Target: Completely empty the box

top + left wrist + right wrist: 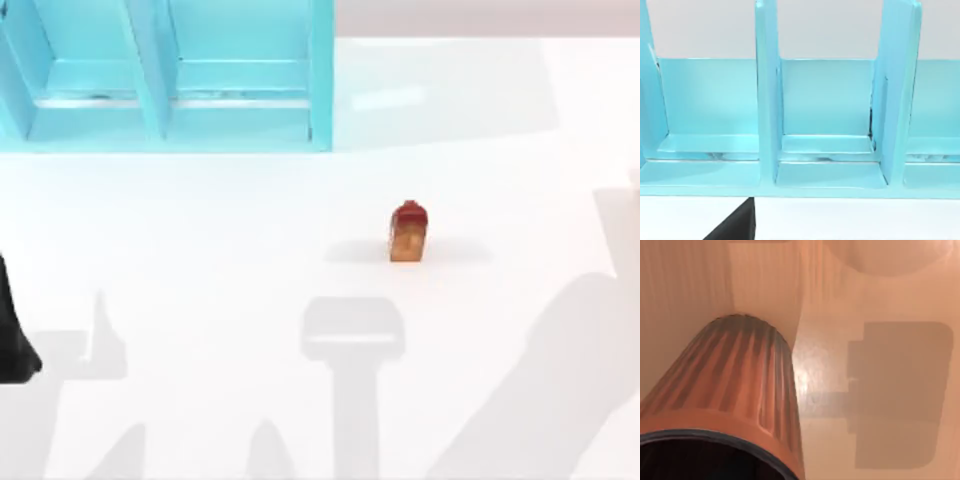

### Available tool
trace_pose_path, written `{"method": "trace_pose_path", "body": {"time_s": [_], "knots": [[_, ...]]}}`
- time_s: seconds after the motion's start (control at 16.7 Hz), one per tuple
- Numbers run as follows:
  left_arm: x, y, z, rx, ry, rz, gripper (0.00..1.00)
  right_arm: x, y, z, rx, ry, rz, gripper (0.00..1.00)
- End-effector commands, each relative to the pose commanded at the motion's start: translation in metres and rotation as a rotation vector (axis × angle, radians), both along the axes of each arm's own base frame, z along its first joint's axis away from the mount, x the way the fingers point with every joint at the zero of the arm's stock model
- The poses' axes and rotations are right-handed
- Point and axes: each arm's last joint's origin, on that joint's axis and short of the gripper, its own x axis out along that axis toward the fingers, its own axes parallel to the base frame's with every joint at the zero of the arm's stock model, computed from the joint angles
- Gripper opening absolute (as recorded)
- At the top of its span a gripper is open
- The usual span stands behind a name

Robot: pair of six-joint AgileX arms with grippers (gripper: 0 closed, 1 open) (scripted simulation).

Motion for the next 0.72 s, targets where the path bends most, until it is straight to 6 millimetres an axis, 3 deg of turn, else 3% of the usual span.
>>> {"method": "trace_pose_path", "body": {"time_s": [0.3,0.72], "knots": [[0.0,0.0,0.0,0.0,0.0,0.0,1.0,-0.0007,0.0002,-0.0049,0.001,0.003,0.0,1.0],[0.0,0.0,0.0,0.0,0.0,0.0,1.0,-0.0007,0.0002,-0.0049,0.001,0.003,0.0,0.47]]}}
